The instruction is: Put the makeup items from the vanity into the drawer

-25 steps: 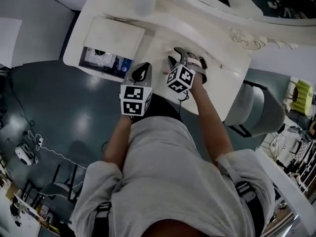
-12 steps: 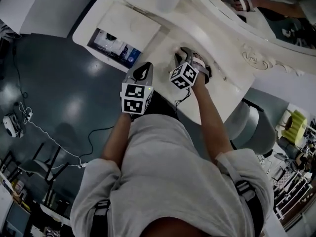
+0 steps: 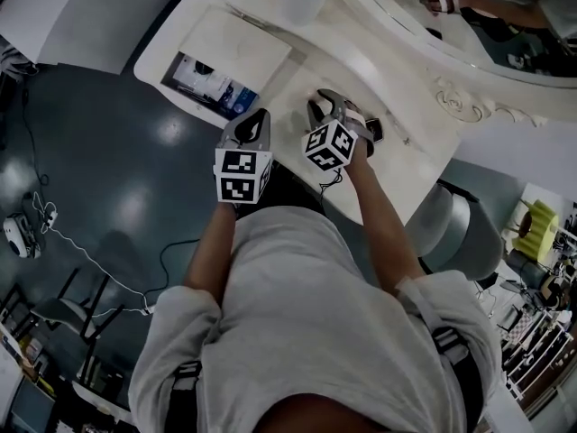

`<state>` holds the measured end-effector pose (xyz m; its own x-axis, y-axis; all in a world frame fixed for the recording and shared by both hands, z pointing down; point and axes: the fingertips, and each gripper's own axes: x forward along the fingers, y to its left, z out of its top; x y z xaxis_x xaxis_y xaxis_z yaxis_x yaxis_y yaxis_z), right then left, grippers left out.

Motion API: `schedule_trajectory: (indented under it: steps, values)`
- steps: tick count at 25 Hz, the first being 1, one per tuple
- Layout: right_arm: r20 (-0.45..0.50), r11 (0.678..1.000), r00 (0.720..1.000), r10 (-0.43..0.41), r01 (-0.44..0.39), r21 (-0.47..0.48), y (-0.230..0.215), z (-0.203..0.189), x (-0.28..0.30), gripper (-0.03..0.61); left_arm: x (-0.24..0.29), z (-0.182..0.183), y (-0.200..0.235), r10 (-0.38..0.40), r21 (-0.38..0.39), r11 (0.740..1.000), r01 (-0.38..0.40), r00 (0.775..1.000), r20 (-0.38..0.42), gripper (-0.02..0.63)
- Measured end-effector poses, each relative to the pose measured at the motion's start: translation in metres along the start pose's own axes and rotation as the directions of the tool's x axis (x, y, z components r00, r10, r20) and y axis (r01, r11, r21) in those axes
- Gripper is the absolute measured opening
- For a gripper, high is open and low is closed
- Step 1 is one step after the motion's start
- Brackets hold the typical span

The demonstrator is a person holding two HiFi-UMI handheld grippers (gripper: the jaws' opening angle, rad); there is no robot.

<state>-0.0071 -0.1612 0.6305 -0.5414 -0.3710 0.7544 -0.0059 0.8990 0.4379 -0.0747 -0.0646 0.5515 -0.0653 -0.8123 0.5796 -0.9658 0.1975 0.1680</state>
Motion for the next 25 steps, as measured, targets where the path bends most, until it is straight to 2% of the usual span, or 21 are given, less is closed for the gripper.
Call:
schedule_trajectory:
  steps: [5,8,19,25]
  values:
    - [0.104,0.993,0.994,0.043,-0.053,0.104,0.008,0.039,-0.017,0.130,-0.009,0.008,0.015,0.021,-0.001,1.000,-0.021,0.999,0.029,0.003]
    - [0.164,0.988,0.985,0.060,-0.082,0.130,0.013,0.066,-0.029,0.130,-0.017,0.010,0.026,0.038,-0.014,0.999,-0.038,0.998,0.041,0.003]
    - [0.286,0.987,0.951,0.114,-0.142,0.080,0.039,0.155,-0.037,0.129,-0.047,0.019,0.088,0.126,-0.069,0.990,-0.120,0.988,0.086,0.003]
    - [0.322,0.980,0.932,0.166,-0.191,0.050,0.060,0.201,-0.030,0.129,-0.062,0.021,0.128,0.168,-0.102,0.982,-0.158,0.981,0.098,0.003]
